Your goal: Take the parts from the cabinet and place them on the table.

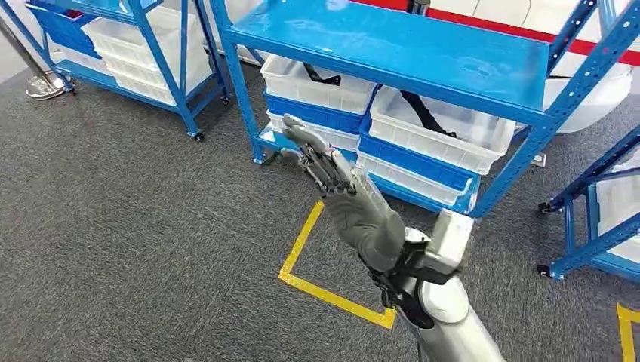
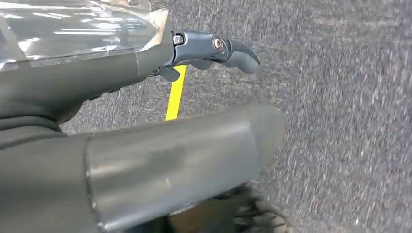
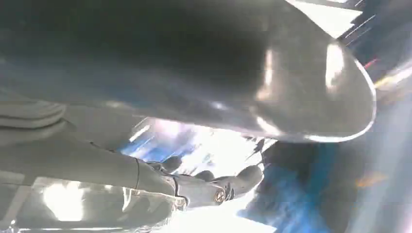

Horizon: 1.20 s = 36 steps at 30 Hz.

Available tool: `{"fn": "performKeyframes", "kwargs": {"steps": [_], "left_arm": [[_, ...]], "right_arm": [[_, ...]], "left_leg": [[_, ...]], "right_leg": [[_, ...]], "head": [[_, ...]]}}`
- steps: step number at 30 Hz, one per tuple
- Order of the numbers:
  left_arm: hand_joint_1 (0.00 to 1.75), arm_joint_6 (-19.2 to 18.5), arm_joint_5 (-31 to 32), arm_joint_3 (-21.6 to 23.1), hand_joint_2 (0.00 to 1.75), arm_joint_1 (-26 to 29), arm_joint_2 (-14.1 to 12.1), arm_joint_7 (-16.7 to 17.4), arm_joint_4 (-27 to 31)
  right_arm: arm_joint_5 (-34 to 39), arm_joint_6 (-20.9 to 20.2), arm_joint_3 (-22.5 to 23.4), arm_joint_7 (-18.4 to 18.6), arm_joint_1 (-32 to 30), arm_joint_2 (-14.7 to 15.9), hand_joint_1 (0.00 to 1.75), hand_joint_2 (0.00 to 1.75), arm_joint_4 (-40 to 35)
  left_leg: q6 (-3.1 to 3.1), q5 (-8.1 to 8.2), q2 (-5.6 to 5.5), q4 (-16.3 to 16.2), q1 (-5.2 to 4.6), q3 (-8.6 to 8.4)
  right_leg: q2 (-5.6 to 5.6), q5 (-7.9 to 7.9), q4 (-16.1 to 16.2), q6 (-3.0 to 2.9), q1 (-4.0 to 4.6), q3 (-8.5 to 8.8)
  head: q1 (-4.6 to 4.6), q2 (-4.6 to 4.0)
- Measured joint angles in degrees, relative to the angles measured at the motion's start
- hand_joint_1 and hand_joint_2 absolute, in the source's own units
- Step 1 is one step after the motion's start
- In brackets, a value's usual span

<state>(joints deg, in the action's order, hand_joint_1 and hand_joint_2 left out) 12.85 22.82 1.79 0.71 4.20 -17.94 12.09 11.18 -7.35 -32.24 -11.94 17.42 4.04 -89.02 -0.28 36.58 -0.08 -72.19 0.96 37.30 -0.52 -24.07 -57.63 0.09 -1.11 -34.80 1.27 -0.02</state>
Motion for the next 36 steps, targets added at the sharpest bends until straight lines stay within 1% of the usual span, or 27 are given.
{"fn": "performKeyframes", "kwargs": {"steps": [1,2,3,4,5,6,7,8,9,11,12,13,14,17,19,22,25,26,27,29,30,31,32,33,34,35,36], "left_arm": [[0.0,0.0,-0.1,0.0,0.0,0.2,0.0,0.1,0.0],[0.0,0.0,-0.3,0.0,0.0,0.4,0.0,0.2,0.0],[0.0,0.2,-0.5,-0.1,0.0,0.5,0.0,0.3,0.0],[0.0,0.3,-0.5,-0.2,0.0,0.6,0.0,0.3,0.0],[0.0,0.4,-0.5,-0.4,0.0,0.6,0.0,0.4,0.0],[0.0,0.6,-0.5,-0.5,0.0,0.5,0.0,0.4,0.0],[0.0,0.7,-0.5,-0.6,0.0,0.6,0.0,0.5,0.0],[0.0,0.8,-0.5,-0.8,0.0,0.6,0.0,0.5,0.0],[0.0,0.8,-0.5,-0.9,0.0,0.6,0.1,0.7,0.0],[0.0,0.9,-0.5,-1.0,0.0,0.7,0.0,0.9,0.0],[0.0,0.9,-0.4,-1.0,0.0,0.7,0.0,0.9,0.0],[0.0,0.9,-0.1,-1.0,0.0,0.7,0.0,1.0,0.0],[0.0,0.8,-0.1,-1.0,0.0,0.7,0.1,1.2,0.0],[0.0,0.8,0.4,-1.0,0.0,0.9,0.0,1.9,0.0],[0.0,0.2,0.8,-1.0,0.0,0.9,0.0,1.9,0.0],[0.0,-0.6,1.6,-1.0,0.0,0.8,0.0,1.9,0.0],[0.0,-1.1,2.0,-1.0,0.0,0.7,-0.1,1.9,0.0],[0.0,-1.1,2.4,-0.9,0.0,0.6,-0.1,1.9,0.0],[0.0,-1.1,2.5,-0.9,0.0,0.6,-0.2,1.9,0.0],[0.0,-1.3,2.7,-0.7,0.0,0.4,-0.3,1.9,0.0],[0.0,-1.4,2.8,-0.7,0.0,0.3,-0.3,2.0,0.0],[0.0,-1.4,2.9,-0.7,0.0,0.3,-0.3,2.1,0.0],[0.0,-1.4,2.9,-0.7,0.0,0.2,-0.3,2.2,0.0],[0.0,-1.4,2.9,-0.7,0.0,0.1,-0.3,2.3,0.0],[0.0,-1.5,2.9,-0.7,0.0,0.1,-0.4,2.4,0.0],[0.0,-1.6,2.9,-0.6,0.0,0.0,-0.3,2.4,0.0],[0.0,-1.6,2.9,-0.5,0.0,0.0,-0.3,2.5,0.0]], "right_arm": [[-2.4,2.5,0.3,1.4,-0.1,0.1,0.0,0.0,2.1],[-4.6,4.9,0.8,2.3,-0.3,0.2,0.0,0.0,4.4],[-7.6,8.3,1.6,2.9,-0.5,0.4,0.0,0.0,8.2],[-9.7,10.1,2.6,2.4,-0.5,0.5,0.0,0.0,12.1],[-10.9,10.7,3.6,1.6,-0.7,0.6,0.0,0.0,15.4],[-11.6,10.9,4.9,0.5,-0.8,0.6,0.0,0.0,18.6],[-12.0,10.9,5.7,-0.1,-0.7,0.6,0.0,0.0,20.5],[-12.3,10.9,6.2,-0.1,-0.8,0.6,0.0,0.0,22.2],[-12.7,11.0,6.7,0.3,-1.0,0.6,0.0,0.0,23.5],[-14.0,12.9,8.0,4.7,-1.5,0.7,0.0,0.0,26.2],[-14.8,14.9,8.8,6.9,-1.9,0.8,0.0,0.0,28.0],[-15.7,17.0,10.1,8.0,-2.3,1.2,0.0,0.0,30.6],[-16.3,18.7,11.5,8.4,-2.9,1.5,0.0,0.0,33.4],[-17.7,20.7,16.1,9.3,-4.5,2.4,0.0,0.0,43.4],[-19.1,20.0,18.4,10.6,-6.1,3.1,0.0,0.0,50.7],[-21.2,17.8,19.6,15.1,-8.2,3.5,0.0,0.0,60.0],[-21.4,15.5,20.0,18.1,-10.7,3.4,0.0,0.0,65.3],[-21.4,14.0,20.0,19.9,-11.6,3.3,0.0,0.0,67.7],[-21.4,13.3,20.1,20.6,-12.0,3.1,0.0,0.0,68.7],[-21.0,11.6,20.6,22.2,-13.3,2.4,0.0,0.0,71.2],[-20.9,11.2,20.7,22.5,-13.8,2.1,0.0,0.0,71.9],[-20.8,10.7,20.9,22.9,-14.3,2.1,0.0,0.0,72.8],[-20.8,10.6,20.9,22.9,-14.8,1.8,0.0,0.0,73.1],[-20.8,10.1,20.9,23.2,-15.0,1.2,0.0,0.0,74.1],[-20.8,10.0,20.9,23.4,-15.1,1.0,0.0,0.0,74.7],[-20.8,9.9,20.9,23.5,-15.2,0.9,0.0,0.0,75.1],[-20.8,9.9,20.9,23.6,-15.4,0.9,0.0,0.0,75.4]], "left_leg": [[0.0,0.5,-0.05,-2.6,0.0,1.64],[0.1,-0.33,-0.06,-3.1,0.0,2.42],[0.25,-2.46,-0.05,-1.0,0.02,1.81],[0.41,-5.12,-0.06,3.1,0.02,0.06],[0.59,-7.83,-0.09,8.4,0.03,-2.48],[0.81,-9.05,-0.44,13.0,0.09,-4.67],[0.81,-8.95,-0.42,13.3,-0.25,-4.7],[0.92,-9.21,-0.32,13.5,-0.14,-4.59],[0.65,-9.35,-0.19,13.5,-0.23,-4.47],[0.92,-9.43,-0.24,13.5,-0.49,-4.49],[1.1,-9.38,-0.31,13.5,-0.52,-4.55],[1.19,-9.34,-0.43,13.5,-0.52,-4.62],[1.46,-9.28,-0.51,13.5,-0.51,-4.64],[1.59,-9.27,-0.49,13.5,-0.59,-4.53],[1.72,-9.18,-0.47,13.4,-0.62,-4.5],[1.93,-9.01,-0.47,13.4,-0.62,-4.49],[1.96,-8.98,-0.47,13.5,-0.62,-4.42],[1.96,-8.91,-0.46,13.4,-0.63,-4.4],[2.42,-8.66,-0.38,13.2,-0.83,-4.24],[2.94,-8.74,-0.31,13.5,-0.93,-4.47],[3.23,-9.01,-0.22,14.1,-0.92,-4.75],[3.36,-10.0,0.26,15.6,-0.05,-5.69],[3.6,-10.22,0.7,16.5,-0.3,-6.31],[3.82,-10.39,1.31,16.6,-0.27,-6.46],[3.8,-10.36,1.8,16.6,-0.27,-6.45],[3.72,-10.32,2.17,16.6,-0.27,-6.45],[3.59,-10.24,2.62,16.6,-0.22,-6.43]], "right_leg": [[0.34,0.0,0.0,-0.02,0.11,-0.01],[0.63,0.0,0.0,-0.01,0.17,-0.01],[0.84,0.02,0.0,0.01,0.18,0.04],[1.04,0.05,0.0,0.07,0.18,0.12],[1.16,0.08,-0.1,0.15,0.18,0.16],[1.24,0.13,-0.3,0.28,0.22,0.06],[1.34,0.03,-0.5,0.66,1.09,-0.16],[1.34,-0.02,-0.6,0.74,1.01,-0.35],[1.35,-0.15,-0.6,0.5,1.1,-0.42],[1.3,0.03,-0.3,0.72,0.93,-0.33],[1.26,0.05,0.0,0.77,0.91,-0.45],[1.19,0.02,0.1,0.85,0.91,-0.33],[1.08,0.03,0.2,0.89,0.92,-0.23],[1.06,0.26,0.4,1.26,0.87,0.29],[1.06,0.26,0.4,1.3,0.86,0.26],[1.07,0.13,0.5,1.54,0.87,0.22],[1.08,0.0,0.5,1.73,0.88,0.12],[1.09,0.02,0.5,1.75,0.85,0.15],[1.14,0.2,0.8,2.06,0.41,0.21],[1.31,0.27,0.9,2.47,0.37,0.24],[1.46,0.36,1.0,2.65,0.54,0.34],[1.41,0.08,0.4,2.6,0.85,-0.11],[1.21,-1.12,-1.5,2.38,0.69,-0.91],[1.21,-3.33,-6.1,1.97,0.57,-3.07],[1.2,-5.24,-10.9,1.89,0.37,-5.45],[1.2,-6.46,-14.4,2.0,0.19,-7.15],[1.18,-7.18,-17.1,2.39,-0.08,-8.52]], "head": [[0.0,0.0],[0.0,0.0],[0.0,0.0],[0.0,0.0],[0.0,0.0],[0.0,0.0],[0.0,0.0],[0.11,0.0],[0.11,0.0],[0.09,0.0],[0.11,0.0],[0.09,0.0],[0.11,0.0],[0.09,0.0],[0.09,0.0],[0.09,0.0],[0.07,0.0],[0.09,0.0],[0.09,0.0],[0.07,0.0],[0.07,0.0],[0.09,0.0],[0.13,0.0],[0.33,0.0],[0.31,0.0],[0.33,0.0],[0.31,0.0]]}}
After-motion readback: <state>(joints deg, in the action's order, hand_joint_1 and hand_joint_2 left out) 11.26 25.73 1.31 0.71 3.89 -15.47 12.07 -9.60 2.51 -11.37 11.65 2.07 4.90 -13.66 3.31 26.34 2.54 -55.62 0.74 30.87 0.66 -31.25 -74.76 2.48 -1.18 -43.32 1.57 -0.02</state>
